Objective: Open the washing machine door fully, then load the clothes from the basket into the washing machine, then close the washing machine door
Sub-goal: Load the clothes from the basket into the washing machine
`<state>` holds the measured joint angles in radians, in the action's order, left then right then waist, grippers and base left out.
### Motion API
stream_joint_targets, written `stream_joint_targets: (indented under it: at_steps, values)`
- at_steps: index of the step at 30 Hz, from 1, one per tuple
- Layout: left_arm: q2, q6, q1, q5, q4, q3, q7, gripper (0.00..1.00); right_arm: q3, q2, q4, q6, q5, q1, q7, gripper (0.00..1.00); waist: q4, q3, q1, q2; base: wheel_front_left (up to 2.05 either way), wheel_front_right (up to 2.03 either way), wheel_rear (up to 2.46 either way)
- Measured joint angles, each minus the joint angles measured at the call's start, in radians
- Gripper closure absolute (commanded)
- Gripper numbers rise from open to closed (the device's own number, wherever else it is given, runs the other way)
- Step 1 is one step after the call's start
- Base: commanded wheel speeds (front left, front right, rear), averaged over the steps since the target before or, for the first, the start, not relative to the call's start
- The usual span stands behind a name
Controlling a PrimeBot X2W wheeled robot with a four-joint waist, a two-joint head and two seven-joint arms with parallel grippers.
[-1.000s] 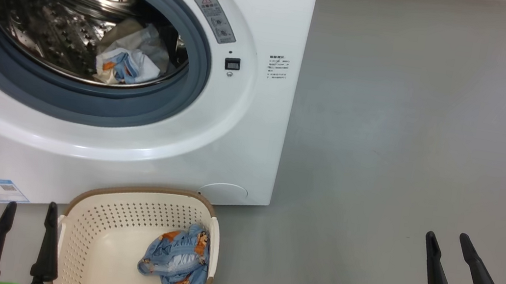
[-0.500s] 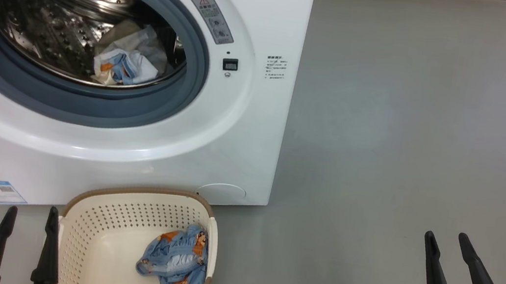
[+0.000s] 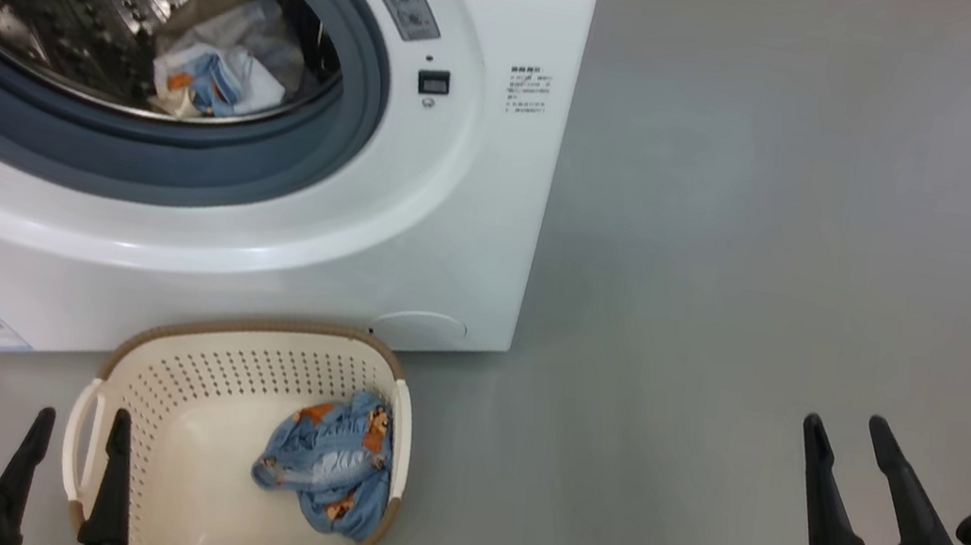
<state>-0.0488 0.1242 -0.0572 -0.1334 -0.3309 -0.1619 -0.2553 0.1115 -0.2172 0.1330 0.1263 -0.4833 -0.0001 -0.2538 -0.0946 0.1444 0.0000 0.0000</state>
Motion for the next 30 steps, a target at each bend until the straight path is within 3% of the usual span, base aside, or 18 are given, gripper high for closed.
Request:
stream_joint_targets:
  at_steps: [8,17,30]
  values:
    - [-0.004,0.007,-0.103,-0.025,-0.117,0.017,0.0,0.0,0.009,0.026,-0.015,0.0,0.009,-0.085,0.0,0.0,-0.013,0.094,0.0001,0.0,0.0,0.0,0.0]
    - [-0.053,0.007,-0.247,-0.082,-0.306,0.094,0.0,0.0,0.008,0.052,-0.027,0.0,0.015,-0.166,0.0,0.0,-0.033,0.212,0.0002,0.0,0.0,0.0,0.0]
    - [-0.142,0.007,-0.575,-0.166,-0.648,0.299,0.0,0.0,0.026,0.091,-0.041,0.0,0.018,-0.295,0.0,0.0,-0.07,0.406,0.0002,0.0,0.0,0.0,0.0]
